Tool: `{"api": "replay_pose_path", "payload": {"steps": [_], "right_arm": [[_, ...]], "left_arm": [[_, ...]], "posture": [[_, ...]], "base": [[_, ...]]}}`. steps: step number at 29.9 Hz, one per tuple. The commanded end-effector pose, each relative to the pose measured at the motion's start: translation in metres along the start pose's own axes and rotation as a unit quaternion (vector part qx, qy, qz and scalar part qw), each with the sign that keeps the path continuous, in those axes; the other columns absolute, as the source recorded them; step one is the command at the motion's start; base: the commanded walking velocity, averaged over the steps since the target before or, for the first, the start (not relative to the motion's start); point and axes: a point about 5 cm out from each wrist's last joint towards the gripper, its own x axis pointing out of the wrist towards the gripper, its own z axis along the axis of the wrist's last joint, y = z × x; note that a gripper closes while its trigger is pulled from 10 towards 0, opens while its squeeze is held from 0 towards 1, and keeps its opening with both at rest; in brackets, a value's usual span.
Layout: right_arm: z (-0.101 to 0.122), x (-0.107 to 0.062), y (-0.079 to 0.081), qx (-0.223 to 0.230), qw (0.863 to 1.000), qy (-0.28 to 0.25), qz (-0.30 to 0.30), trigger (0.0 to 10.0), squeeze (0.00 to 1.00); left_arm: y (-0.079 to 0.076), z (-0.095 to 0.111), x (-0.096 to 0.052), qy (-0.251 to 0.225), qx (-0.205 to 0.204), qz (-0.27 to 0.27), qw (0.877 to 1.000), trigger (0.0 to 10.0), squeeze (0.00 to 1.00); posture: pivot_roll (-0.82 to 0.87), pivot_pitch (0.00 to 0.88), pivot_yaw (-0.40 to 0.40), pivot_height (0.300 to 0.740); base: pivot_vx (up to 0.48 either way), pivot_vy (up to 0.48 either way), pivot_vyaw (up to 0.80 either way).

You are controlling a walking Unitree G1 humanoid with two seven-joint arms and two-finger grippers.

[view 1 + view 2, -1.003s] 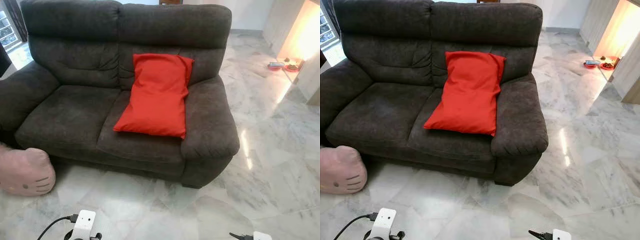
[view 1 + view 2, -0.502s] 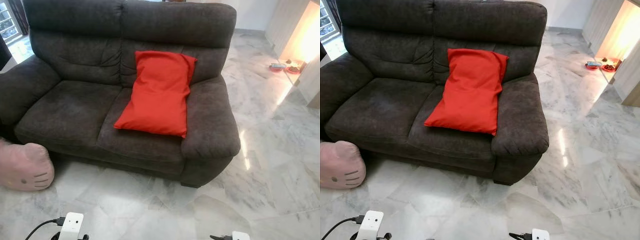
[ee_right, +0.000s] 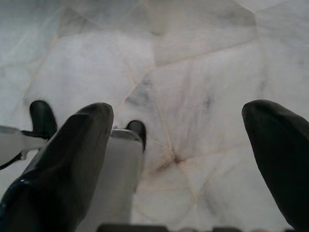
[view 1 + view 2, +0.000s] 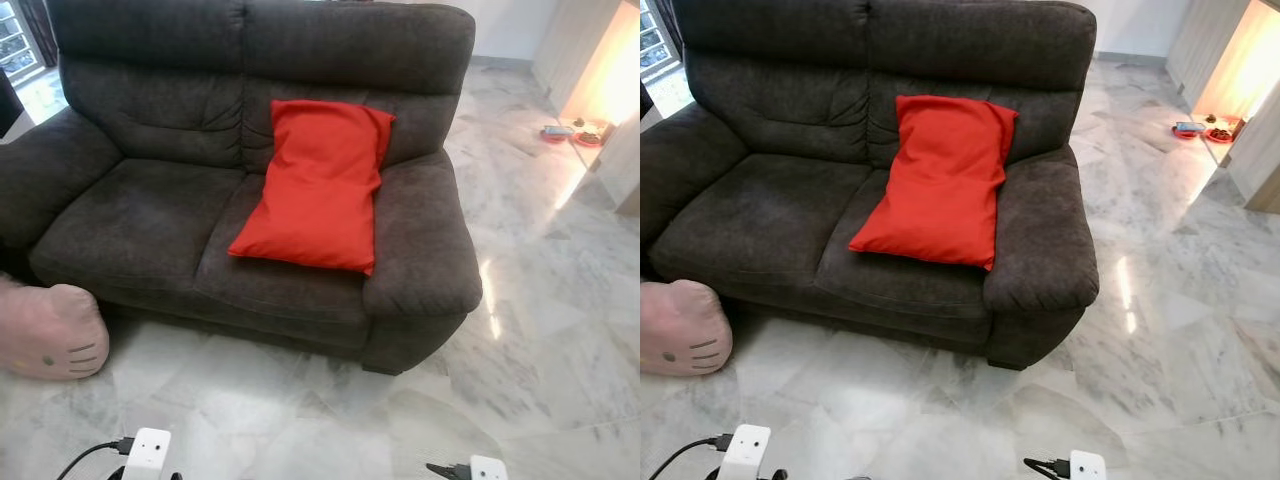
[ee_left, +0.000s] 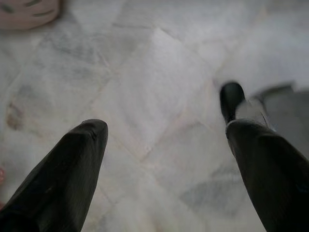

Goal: Move the pillow to the sofa from floor

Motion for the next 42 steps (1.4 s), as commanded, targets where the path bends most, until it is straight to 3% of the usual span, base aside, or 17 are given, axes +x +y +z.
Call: {"api": "replay_pose_path", "payload": {"steps": [1,7,15,17,23,27,35,42], "right_arm": [[0.001,-0.001,-0.006,0.010,1.000,-0.008,-0.008,10.0,0.00],[-0.004,-0.004,-0.019,0.026,0.999,-0.016,-0.031,10.0,0.00],[0.008,0.001,-0.001,0.022,0.999,-0.026,-0.013,10.0,0.00],[0.014,0.003,0.006,0.008,1.000,-0.026,0.002,10.0,0.00],[0.026,0.005,0.010,-0.016,0.999,-0.033,0.014,10.0,0.00],[0.036,0.007,0.009,-0.005,0.999,-0.044,0.004,10.0,0.00],[0.023,0.006,0.015,0.021,0.999,-0.028,-0.004,10.0,0.00],[0.022,0.006,0.016,0.017,0.999,-0.027,0.001,10.0,0.00]], "left_arm": [[-0.004,-0.004,-0.001,0.005,0.014,-0.013,1.000,10.0,0.00],[-0.016,-0.006,-0.002,0.006,0.050,-0.044,0.998,10.0,0.00],[-0.009,0.016,0.003,-0.023,0.039,-0.029,0.999,10.0,0.00],[-0.003,0.021,0.004,-0.028,0.014,-0.010,0.999,10.0,0.00],[0.000,0.020,0.004,-0.022,0.003,0.002,1.000,10.0,0.00],[0.004,0.021,0.005,-0.020,0.008,0.004,1.000,10.0,0.00],[0.006,0.017,0.004,-0.011,0.018,0.003,1.000,10.0,0.00],[-0.001,0.028,0.007,-0.022,0.021,-0.008,1.000,10.0,0.00]], "posture": [[0.11,0.036,-0.006,0.740],[0.06,0.037,0.052,0.740],[0.11,0.022,0.019,0.740],[0.12,0.010,-0.004,0.740],[0.14,0.001,0.002,0.740],[0.12,0.008,0.029,0.740],[0.08,0.000,0.028,0.740],[0.06,0.000,0.030,0.740]], "base": [[0.000,0.000,0.00],[0.000,0.000,0.00],[0.000,0.000,0.00],[0.000,0.000,0.00],[0.000,0.000,0.00],[0.000,0.000,0.00],[0.000,0.000,0.00],[0.000,0.000,0.00]]}}
